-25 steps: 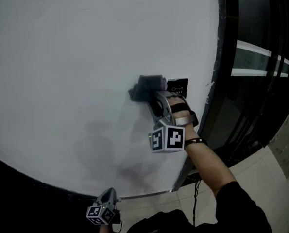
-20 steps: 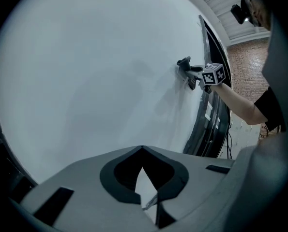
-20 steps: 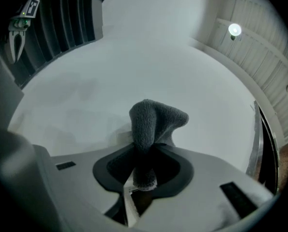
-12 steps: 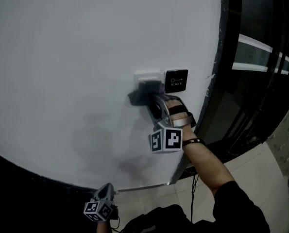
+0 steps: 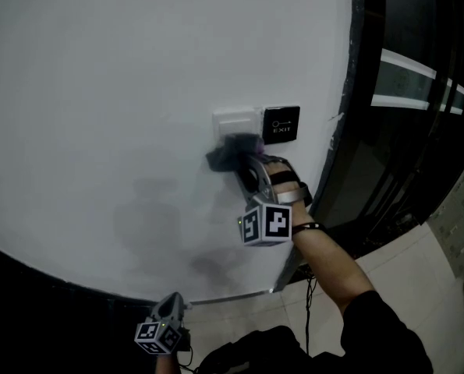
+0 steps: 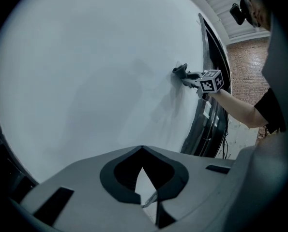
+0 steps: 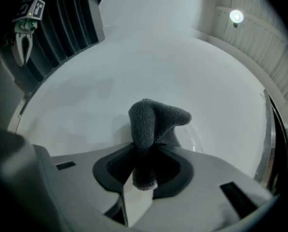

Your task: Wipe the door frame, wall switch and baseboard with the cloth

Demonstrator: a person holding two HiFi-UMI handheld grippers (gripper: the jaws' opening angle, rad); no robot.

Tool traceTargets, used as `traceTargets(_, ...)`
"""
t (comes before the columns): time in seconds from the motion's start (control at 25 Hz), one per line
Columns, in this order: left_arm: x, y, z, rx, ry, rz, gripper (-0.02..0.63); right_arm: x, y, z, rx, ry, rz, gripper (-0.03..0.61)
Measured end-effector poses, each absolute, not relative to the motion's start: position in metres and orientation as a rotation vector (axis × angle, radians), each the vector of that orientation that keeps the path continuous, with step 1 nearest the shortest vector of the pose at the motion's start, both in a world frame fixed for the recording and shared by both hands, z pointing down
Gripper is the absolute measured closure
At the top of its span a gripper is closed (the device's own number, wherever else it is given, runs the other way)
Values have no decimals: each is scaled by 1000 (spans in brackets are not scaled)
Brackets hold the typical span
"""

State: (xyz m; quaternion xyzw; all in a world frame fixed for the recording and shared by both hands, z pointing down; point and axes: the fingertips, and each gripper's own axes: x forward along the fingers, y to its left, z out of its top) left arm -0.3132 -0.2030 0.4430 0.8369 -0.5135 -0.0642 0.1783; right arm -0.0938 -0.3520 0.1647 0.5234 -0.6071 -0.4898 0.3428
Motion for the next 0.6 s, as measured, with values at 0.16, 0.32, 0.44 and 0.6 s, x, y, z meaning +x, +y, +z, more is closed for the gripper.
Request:
traceTargets(0.16, -316, -201, 444, 2363, -1454, -180, 623, -99, -341, 167, 1350, -1655, -1253, 483)
traceTargets(0.32, -319, -206, 441, 2369, -1459, -187, 623, -129, -313, 135, 1357, -1986, -1157, 483)
traceTargets(0.44, -316, -209, 436, 2381, -1452, -203, 623, -160, -298, 111, 1300, -2395, -904, 483)
traceTargets(0.6, -314, -211, 432, 2393, -1444, -216, 623, -178, -298, 94, 1208, -2760, -549, 483)
